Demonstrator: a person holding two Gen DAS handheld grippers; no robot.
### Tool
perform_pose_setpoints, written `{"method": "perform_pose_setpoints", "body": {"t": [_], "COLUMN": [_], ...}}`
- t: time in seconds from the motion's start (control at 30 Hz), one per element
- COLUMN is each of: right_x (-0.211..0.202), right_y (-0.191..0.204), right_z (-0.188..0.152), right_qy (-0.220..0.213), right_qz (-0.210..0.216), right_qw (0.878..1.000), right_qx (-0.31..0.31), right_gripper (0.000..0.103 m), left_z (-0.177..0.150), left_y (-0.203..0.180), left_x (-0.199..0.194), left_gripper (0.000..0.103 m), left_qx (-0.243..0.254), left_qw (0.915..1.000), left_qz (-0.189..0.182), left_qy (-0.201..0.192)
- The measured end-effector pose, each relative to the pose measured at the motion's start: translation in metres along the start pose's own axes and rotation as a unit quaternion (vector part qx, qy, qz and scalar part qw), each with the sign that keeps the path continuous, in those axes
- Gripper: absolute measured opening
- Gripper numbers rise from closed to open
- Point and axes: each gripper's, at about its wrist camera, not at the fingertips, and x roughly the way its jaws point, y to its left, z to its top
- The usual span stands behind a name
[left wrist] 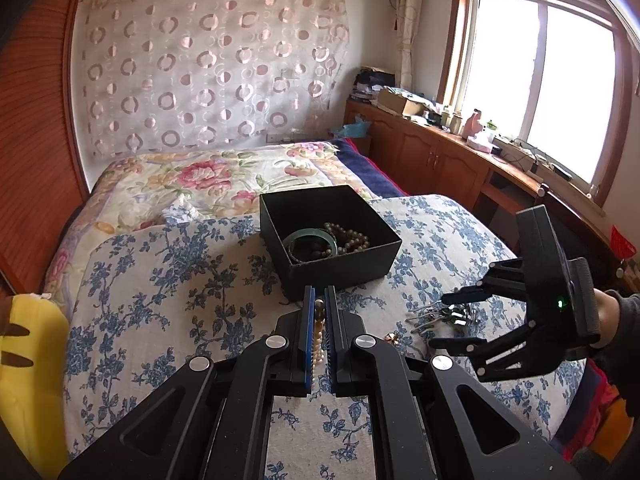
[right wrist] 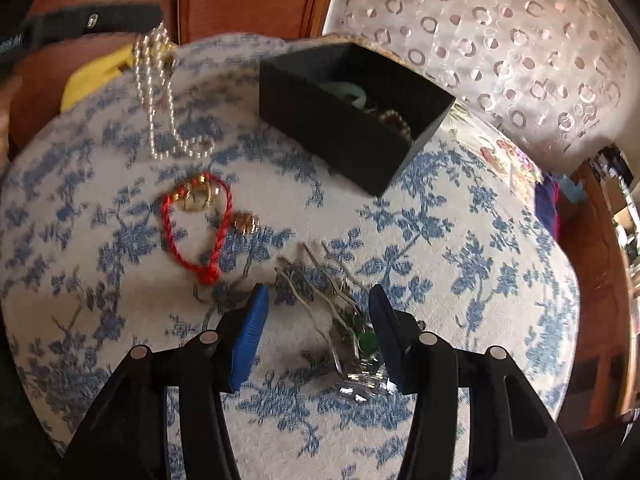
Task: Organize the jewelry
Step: 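Close the right tool on the silver hair comb while the left tool holds the pearl strand, then carry the pearl strand and hair comb over the black box and open both tools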
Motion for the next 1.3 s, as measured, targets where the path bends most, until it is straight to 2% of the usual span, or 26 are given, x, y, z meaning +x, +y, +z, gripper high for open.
{"method": "perform_pose_setpoints", "body": {"t": [0.03, 0.07, 0.13, 0.23, 0.4, 0.47, 0.5, 0.53, 0.73, 1.13, 1.3], "right_x": [0.0, -0.001, -0.001, -0.004, -0.019, -0.027, -0.031, -0.035, -0.039, -0.068, -0.071], "right_y": [-0.004, -0.005, -0.008, -0.015, -0.028, -0.035, -0.039, -0.045, -0.065, -0.078, -0.068], "right_z": [0.0, 0.001, 0.001, 0.002, 0.003, 0.003, 0.003, 0.003, -0.001, 0.008, 0.014], "right_qy": [0.001, 0.0, 0.003, 0.003, -0.02, -0.029, -0.034, -0.039, -0.037, -0.117, -0.123], "right_qz": [0.007, -0.004, -0.002, -0.014, -0.015, -0.019, -0.021, -0.025, -0.038, 0.036, 0.039], "right_qw": [1.0, 1.0, 1.0, 1.0, 0.999, 0.999, 0.998, 0.998, 0.997, 0.984, 0.984], "right_qx": [0.005, 0.0, -0.001, 0.005, 0.024, 0.031, 0.038, 0.045, 0.065, 0.127, 0.121], "right_gripper": [0.05, 0.04, 0.037, 0.024, 0.023, 0.019, 0.015, 0.003, 0.002, 0.002, 0.002], "left_z": [0.0, 0.0, 0.0, 0.0, -0.001, -0.002, -0.002, -0.002, -0.003, -0.002, 0.001], "left_y": [0.0, 0.0, 0.001, 0.001, 0.002, 0.002, 0.002, 0.002, 0.001, 0.0, -0.002], "left_x": [0.0, 0.0, 0.0, 0.0, 0.0, 0.0, 0.0, 0.0, 0.0, 0.0, -0.001], "left_gripper": [0.004, 0.004, 0.004, 0.004, 0.004, 0.004, 0.004, 0.004, 0.004, 0.004, 0.004], "left_qx": [0.0, 0.0, 0.0, 0.0, -0.002, -0.002, -0.001, -0.001, -0.001, 0.001, 0.005], "left_qw": [1.0, 1.0, 1.0, 1.0, 1.0, 1.0, 1.0, 1.0, 1.0, 1.0, 1.0], "left_qz": [0.0, 0.0, 0.0, 0.0, 0.001, 0.0, 0.0, 0.001, -0.001, 0.0, 0.0], "left_qy": [0.0, 0.0, 0.0, -0.001, 0.0, 0.0, 0.0, 0.0, -0.001, -0.002, -0.002]}}
